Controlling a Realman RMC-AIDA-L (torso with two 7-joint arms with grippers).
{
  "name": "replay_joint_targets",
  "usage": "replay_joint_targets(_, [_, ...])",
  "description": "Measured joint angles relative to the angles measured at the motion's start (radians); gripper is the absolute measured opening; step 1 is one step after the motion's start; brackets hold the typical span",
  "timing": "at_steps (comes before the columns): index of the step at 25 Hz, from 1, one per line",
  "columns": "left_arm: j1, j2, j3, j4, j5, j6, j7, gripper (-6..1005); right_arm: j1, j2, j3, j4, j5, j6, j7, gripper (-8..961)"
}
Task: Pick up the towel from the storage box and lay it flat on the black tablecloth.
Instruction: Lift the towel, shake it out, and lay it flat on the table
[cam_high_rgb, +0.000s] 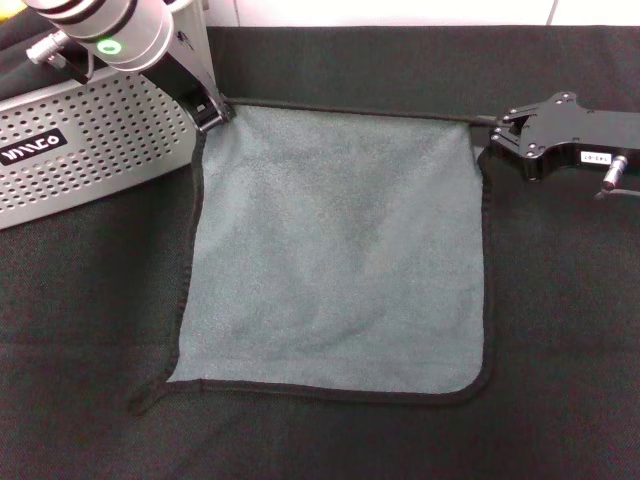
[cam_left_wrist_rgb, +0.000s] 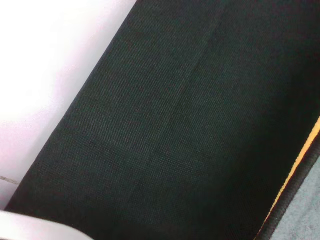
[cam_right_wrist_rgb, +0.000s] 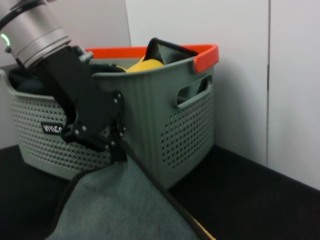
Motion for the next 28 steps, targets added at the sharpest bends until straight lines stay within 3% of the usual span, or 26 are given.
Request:
replay_joint_targets(15, [0.022,-0.005,0.163,-0.019,0.026,-0.077,-0.088,58,0.002,0.003,-0.027,0.001,-0.007,0.012,0.021,66])
replay_joint_targets(17, [0.023,-0.005,0.195,-0.020,0.029,-0.095,-0.119,71,0.002,0.005,-0.028,0.001,-0.007,0.029,0.036,121])
replay_joint_targets(23, [0.025,-0.002,0.221,-0.011,0.031,-0.100,-0.134,268,-0.010,0.006,-0.028,-0.004,-0.007,0.116,0.056,331])
replay_joint_targets(28, [0.038,-0.001,0.222,0.038,0.031,-0.077,-0.134,367,-0.085,0.007,-0.017,-0.076,0.017,0.071,0.061,514])
